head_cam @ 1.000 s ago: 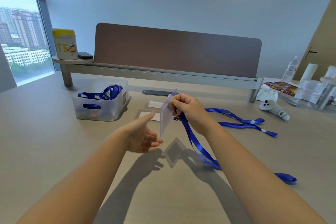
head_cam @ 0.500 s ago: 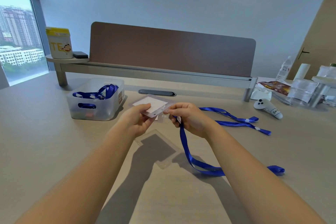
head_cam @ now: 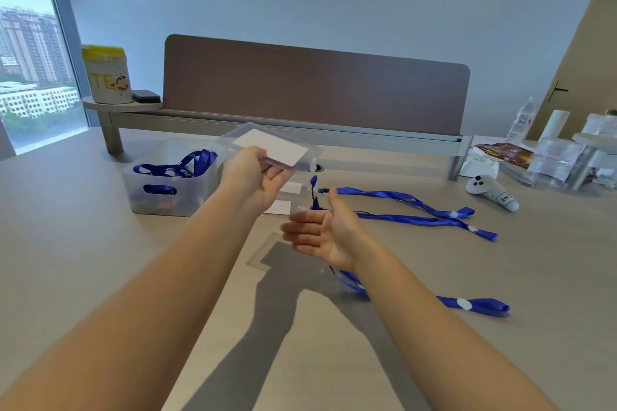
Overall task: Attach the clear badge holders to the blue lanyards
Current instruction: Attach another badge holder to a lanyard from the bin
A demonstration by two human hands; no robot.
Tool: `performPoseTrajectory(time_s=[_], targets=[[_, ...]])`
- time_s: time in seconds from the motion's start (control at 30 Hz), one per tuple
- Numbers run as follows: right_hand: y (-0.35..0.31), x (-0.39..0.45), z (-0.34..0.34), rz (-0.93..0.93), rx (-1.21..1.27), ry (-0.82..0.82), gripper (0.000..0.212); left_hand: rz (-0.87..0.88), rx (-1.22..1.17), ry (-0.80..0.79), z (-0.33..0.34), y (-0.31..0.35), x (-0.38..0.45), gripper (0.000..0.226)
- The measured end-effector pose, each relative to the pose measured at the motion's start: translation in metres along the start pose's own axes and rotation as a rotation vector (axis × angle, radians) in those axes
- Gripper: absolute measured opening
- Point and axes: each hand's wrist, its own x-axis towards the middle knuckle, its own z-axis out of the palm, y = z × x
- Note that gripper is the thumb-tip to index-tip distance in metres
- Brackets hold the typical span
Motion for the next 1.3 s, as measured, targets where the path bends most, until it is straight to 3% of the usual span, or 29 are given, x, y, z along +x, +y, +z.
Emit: performPoseTrajectory(time_s=[0.13,0.33,0.43,0.53,0.67,0.8,0.9,1.1,1.23,1.3], targets=[[0.006,0.011,0.001,-0.105,0.335,-0.048,0.065,-0.011,-0.067,-0.009,-0.001,0.001,-0.002,0.032],[-0.019,0.016,-0.036,-0.318,0.673,0.261,0.047,-0.03,-0.054,0.133,-0.039,-0.003,0.015,0.035],[-0.025,0.016,-0.066,-0.312,0.595,0.48,0.028,-0.013,0.057,0.254,-0.059,-0.017,0.029,0.036],[-0.025,0.015,-0.095,-0.287,0.331,0.653,0.034,-0.042,0.23,0.382,-0.076,-0.034,0.046,0.036],[-0.03,0.006,-0.133,-0.21,0.039,0.816,0.032,-0.114,0.311,0.442,-0.088,-0.046,0.056,0.017],[-0.038,-0.001,-0.168,-0.233,0.106,0.791,0.031,-0.14,0.23,0.424,-0.095,-0.053,0.063,0.011],[-0.042,-0.004,-0.189,-0.258,0.151,0.851,0.031,-0.136,0.191,0.428,-0.096,-0.059,0.06,0.03],[-0.027,-0.006,-0.22,-0.221,0.226,0.951,0.031,-0.138,0.268,0.482,-0.098,-0.069,0.066,0.035],[-0.015,-0.002,-0.225,-0.177,0.318,0.911,0.017,-0.139,0.252,0.494,-0.091,-0.073,0.072,0.035],[-0.013,0.003,-0.229,-0.166,0.342,0.908,0.034,-0.146,0.238,0.5,-0.086,-0.073,0.072,0.035]])
